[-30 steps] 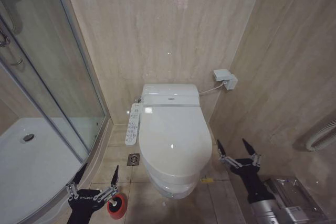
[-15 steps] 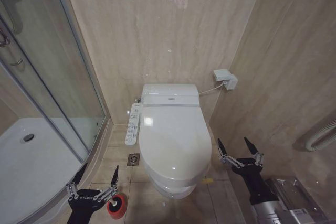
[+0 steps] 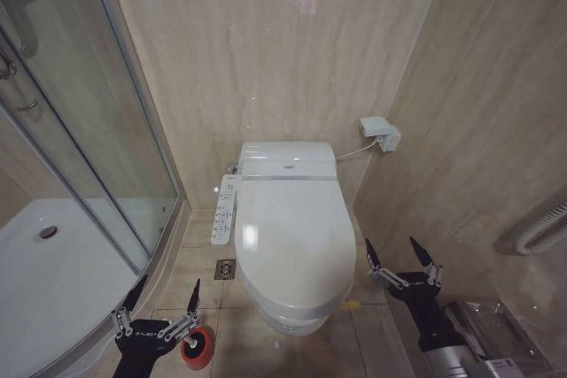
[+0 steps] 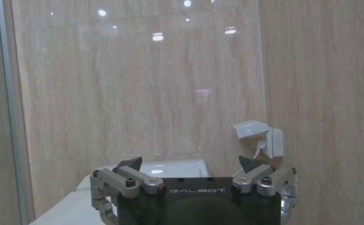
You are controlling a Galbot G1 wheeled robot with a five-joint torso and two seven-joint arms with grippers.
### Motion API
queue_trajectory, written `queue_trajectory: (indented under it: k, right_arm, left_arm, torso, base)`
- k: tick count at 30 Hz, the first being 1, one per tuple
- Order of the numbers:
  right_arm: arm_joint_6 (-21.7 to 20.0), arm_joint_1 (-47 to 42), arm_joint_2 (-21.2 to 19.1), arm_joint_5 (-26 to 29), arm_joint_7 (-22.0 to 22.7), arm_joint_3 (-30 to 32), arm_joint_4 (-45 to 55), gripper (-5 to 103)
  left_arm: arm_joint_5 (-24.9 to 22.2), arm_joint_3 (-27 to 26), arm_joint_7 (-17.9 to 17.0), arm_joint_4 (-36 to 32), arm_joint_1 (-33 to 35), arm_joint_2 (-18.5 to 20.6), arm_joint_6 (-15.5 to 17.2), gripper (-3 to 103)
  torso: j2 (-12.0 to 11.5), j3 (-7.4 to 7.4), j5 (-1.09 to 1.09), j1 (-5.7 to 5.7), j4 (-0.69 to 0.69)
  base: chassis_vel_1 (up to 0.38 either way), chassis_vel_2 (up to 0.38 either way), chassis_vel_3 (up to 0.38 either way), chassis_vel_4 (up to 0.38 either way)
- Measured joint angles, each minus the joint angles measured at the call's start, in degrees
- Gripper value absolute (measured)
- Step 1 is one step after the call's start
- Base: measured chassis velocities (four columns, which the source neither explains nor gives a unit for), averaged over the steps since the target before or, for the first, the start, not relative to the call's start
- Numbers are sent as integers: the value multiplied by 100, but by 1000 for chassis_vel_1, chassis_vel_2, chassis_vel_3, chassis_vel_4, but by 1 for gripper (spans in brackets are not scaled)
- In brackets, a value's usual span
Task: Open the toilet lid, clean the toilet bowl with a toilet brush, close the toilet lid, and flush.
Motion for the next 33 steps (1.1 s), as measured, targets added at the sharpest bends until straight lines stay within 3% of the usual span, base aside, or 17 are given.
queue_trajectory:
  k: [12,25,33]
  right_arm:
    - [-66,-79,-1,93,28,-10,37,100]
    - [24,-85,-8,-195,11,-172,-29,100]
    - [9,-52,96,-50,240,-11,65,100]
  left_arm:
    - [0,0,0,0,0,0,0,100]
    - [0,0,0,0,0,0,0,100]
    - [0,0,0,0,0,0,0,100]
  torso:
    - [0,0,0,0,0]
    - [0,0,0,0,0]
    - [0,0,0,0,0]
  base:
    - [0,0,0,0]
    - [0,0,0,0]
    - [0,0,0,0]
